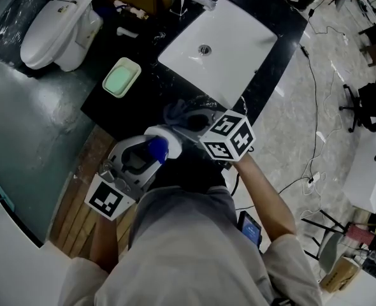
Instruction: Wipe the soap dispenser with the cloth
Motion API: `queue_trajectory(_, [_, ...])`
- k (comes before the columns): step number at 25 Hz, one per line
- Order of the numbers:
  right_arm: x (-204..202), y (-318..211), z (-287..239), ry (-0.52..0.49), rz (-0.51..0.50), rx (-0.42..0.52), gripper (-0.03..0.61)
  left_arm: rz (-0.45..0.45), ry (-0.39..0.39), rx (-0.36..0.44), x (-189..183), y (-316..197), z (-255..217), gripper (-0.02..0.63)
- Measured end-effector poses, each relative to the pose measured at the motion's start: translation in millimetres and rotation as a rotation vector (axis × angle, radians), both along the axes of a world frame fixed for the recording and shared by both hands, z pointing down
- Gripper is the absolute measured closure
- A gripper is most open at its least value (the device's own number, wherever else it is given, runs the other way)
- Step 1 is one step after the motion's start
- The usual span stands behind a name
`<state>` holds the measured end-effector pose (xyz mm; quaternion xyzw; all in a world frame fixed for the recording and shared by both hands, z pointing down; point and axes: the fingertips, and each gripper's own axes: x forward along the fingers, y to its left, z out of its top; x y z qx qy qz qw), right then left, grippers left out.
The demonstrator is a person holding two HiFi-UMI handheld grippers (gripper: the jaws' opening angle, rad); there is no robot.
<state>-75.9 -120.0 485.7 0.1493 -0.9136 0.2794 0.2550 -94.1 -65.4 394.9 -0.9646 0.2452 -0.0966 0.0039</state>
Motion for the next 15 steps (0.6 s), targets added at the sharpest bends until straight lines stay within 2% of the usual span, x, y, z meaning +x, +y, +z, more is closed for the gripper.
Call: queue_trajectory(15, [-4,-1,-17,-0.03,-0.016,0.009,0.505,0.02,-0.01,0.011,3,-1,-2,0.483])
